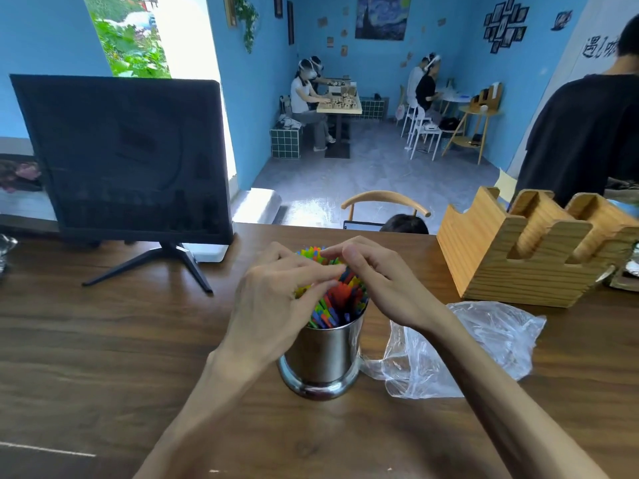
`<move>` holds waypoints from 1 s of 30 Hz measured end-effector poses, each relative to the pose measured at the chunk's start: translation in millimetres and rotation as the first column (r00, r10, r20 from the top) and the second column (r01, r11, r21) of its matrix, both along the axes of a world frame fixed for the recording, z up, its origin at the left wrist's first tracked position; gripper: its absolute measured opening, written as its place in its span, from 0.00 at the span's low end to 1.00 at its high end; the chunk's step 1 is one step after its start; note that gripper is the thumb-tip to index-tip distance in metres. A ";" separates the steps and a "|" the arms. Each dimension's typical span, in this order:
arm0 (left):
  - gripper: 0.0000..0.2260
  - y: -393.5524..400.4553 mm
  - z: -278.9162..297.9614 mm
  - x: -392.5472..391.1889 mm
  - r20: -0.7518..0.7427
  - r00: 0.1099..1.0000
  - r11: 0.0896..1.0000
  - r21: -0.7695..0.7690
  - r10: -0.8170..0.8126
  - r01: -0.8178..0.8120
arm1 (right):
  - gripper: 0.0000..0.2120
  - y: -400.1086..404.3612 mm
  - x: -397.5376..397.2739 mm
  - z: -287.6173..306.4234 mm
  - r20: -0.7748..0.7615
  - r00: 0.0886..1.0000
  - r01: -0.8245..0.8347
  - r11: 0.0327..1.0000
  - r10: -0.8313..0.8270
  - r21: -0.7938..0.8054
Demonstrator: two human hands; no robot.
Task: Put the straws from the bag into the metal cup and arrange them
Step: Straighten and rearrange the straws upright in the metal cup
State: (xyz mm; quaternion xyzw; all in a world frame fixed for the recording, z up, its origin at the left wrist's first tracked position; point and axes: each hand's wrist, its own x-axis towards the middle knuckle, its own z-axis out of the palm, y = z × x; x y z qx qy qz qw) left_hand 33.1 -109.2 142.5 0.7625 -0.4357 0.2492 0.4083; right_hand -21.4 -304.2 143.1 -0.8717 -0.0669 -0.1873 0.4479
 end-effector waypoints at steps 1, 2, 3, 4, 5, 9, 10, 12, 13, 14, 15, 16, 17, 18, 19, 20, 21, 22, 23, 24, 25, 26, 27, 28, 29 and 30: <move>0.10 0.6 4.6 1.0 -0.009 1.000 1.000 -0.010 0.004 -0.004 | 0.17 0.0 -1.0 -1.6 0.013 1.000 -0.011 1.000 0.011 0.009; 0.11 0.1 9.2 1.9 -0.022 1.000 1.000 -0.020 0.006 -0.006 | 0.17 -0.2 -1.6 -3.5 0.024 0.999 -0.021 1.000 0.020 0.019; 0.12 -0.3 13.4 3.0 -0.046 0.999 0.999 -0.039 0.006 -0.008 | 0.16 -0.2 -2.4 -4.9 0.027 0.999 -0.032 0.999 0.031 0.033; 0.12 -1.3 17.3 4.4 -0.082 0.997 0.998 -0.062 0.011 -0.016 | 0.15 -0.2 -2.7 -5.8 0.020 0.999 -0.038 0.998 0.037 0.047; 0.12 -2.4 20.5 6.2 -0.121 0.992 0.996 -0.082 0.019 -0.029 | 0.12 0.4 -2.8 -6.4 0.012 0.999 -0.036 0.998 0.035 0.051; 0.10 -8.1 29.6 7.8 -0.202 0.979 0.988 -0.143 0.034 -0.063 | 0.07 3.1 -0.5 -9.8 0.082 0.995 0.051 0.999 -0.052 0.020; 0.10 -10.0 30.6 6.5 -0.203 0.979 0.983 -0.169 0.036 -0.072 | 0.07 3.1 0.6 -9.8 0.098 0.993 0.069 0.997 -0.071 0.026; 0.10 -14.0 30.6 3.9 -0.179 0.982 0.973 -0.209 0.058 -0.095 | 0.05 4.5 1.3 -8.3 0.109 0.990 0.088 0.996 -0.091 0.033; 0.10 -15.5 30.1 2.8 -0.162 0.984 0.970 -0.218 0.074 -0.109 | 0.05 4.6 1.0 -7.3 0.109 0.990 0.092 0.995 -0.095 0.031; 0.10 -16.9 29.6 2.1 -0.150 0.985 0.966 -0.225 0.090 -0.123 | 0.05 4.3 0.8 -6.1 0.109 0.989 0.093 0.995 -0.095 0.026; 0.10 -17.5 29.2 1.9 -0.143 0.985 0.964 -0.233 0.099 -0.131 | 0.04 4.6 0.2 -4.3 0.107 0.990 0.085 0.996 -0.087 0.024; 0.11 -17.6 29.5 1.6 -0.140 0.985 0.963 -0.238 0.096 -0.128 | 0.03 4.8 0.0 -3.1 0.108 0.991 0.080 0.997 -0.082 0.021; 0.11 -17.3 30.4 0.9 -0.140 0.986 0.965 -0.236 0.085 -0.117 | 0.01 5.9 -0.6 -0.4 0.111 0.991 0.071 0.997 -0.073 0.017; 0.11 -17.4 31.8 -0.2 -0.146 0.987 0.968 -0.228 0.068 -0.101 | 0.04 7.0 -0.4 2.0 0.123 0.990 0.075 0.997 -0.076 0.012; 0.12 -17.5 33.4 -1.6 -0.159 0.986 0.972 -0.221 0.051 -0.085 | 0.09 7.4 -0.1 3.5 0.140 0.987 0.081 0.997 -0.081 0.007; 0.11 -18.2 35.1 -2.6 -0.177 0.984 0.972 -0.224 0.035 -0.075 | 0.11 7.8 0.7 4.4 0.156 0.984 0.090 0.996 -0.090 0.005; 0.11 -19.0 37.0 -2.6 -0.201 0.979 0.968 -0.239 0.023 -0.072 | 0.09 9.2 0.6 5.7 0.165 0.982 0.091 0.996 -0.092 0.012; 0.10 -19.5 39.5 -1.7 -0.235 0.972 0.962 -0.266 0.005 -0.069 | 0.06 10.4 0.8 5.9 0.160 0.983 0.086 0.996 -0.088 0.023; 0.10 -19.9 42.6 0.0 -0.283 0.959 0.951 -0.303 -0.028 -0.062 | 0.04 10.9 0.8 5.1 0.143 0.986 0.083 0.996 -0.087 0.033; 0.11 -19.9 46.6 2.4 -0.330 0.941 0.936 -0.349 -0.072 -0.051 | 0.03 10.7 1.2 3.6 0.113 0.990 0.085 0.995 -0.090 0.042; 0.11 -19.0 51.0 5.1 -0.365 0.924 0.917 -0.397 -0.118 -0.039 | 0.03 10.0 1.8 1.8 0.077 0.993 0.090 0.995 -0.093 0.046; 0.11 -17.4 56.2 8.5 -0.385 0.909 0.896 -0.442 -0.160 -0.030 | 0.04 8.5 2.9 -1.1 0.041 0.995 0.088 0.995 -0.090 0.050; 0.10 -14.9 61.8 11.2 -0.394 0.898 0.876 -0.483 -0.197 -0.020 | 0.05 7.1 3.4 -3.4 0.007 0.997 0.080 0.995 -0.080 0.052; 0.10 -12.6 67.2 13.9 -0.393 0.892 0.856 -0.516 -0.225 -0.011 | 0.07 5.9 4.1 -5.2 -0.019 0.997 0.073 0.996 -0.072 0.043; 0.10 -10.2 72.2 15.9 -0.384 0.890 0.840 -0.543 -0.246 -0.003 | 0.09 4.6 4.3 -6.6 -0.039 0.997 0.073 0.997 -0.072 0.024; 0.09 -8.3 76.5 17.7 -0.374 0.891 0.824 -0.567 -0.258 0.001 | 0.10 3.6 4.8 -7.5 -0.049 0.996 0.077 0.997 -0.077 0.007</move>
